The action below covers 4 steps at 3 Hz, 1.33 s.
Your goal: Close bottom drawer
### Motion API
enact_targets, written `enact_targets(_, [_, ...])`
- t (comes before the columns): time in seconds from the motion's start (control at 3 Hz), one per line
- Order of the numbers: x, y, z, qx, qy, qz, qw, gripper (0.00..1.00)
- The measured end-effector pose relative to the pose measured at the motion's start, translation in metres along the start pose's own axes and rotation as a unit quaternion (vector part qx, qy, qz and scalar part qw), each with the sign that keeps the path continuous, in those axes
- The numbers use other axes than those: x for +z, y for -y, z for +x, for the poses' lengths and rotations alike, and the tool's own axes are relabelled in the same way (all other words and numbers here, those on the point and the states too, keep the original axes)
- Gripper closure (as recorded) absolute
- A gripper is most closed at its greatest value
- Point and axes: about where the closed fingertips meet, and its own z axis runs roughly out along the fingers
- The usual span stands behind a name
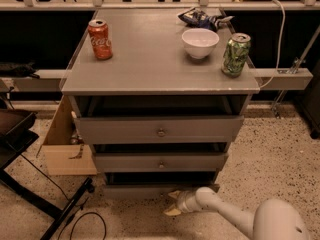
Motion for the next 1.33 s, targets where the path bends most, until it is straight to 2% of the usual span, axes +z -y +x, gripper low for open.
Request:
enact_targets(0.33, [0.0000,0.0000,0.0000,0.000,0.000,0.000,1.0000,0.00])
enact_targets(0.67, [0.0001,-0.0001,0.0000,0.000,0.000,0.000,1.0000,0.00])
enact_targets(1.33, [-0.0041,-0.0075,-0.0005,-0.004,-0.003,-0.001,1.0000,0.41])
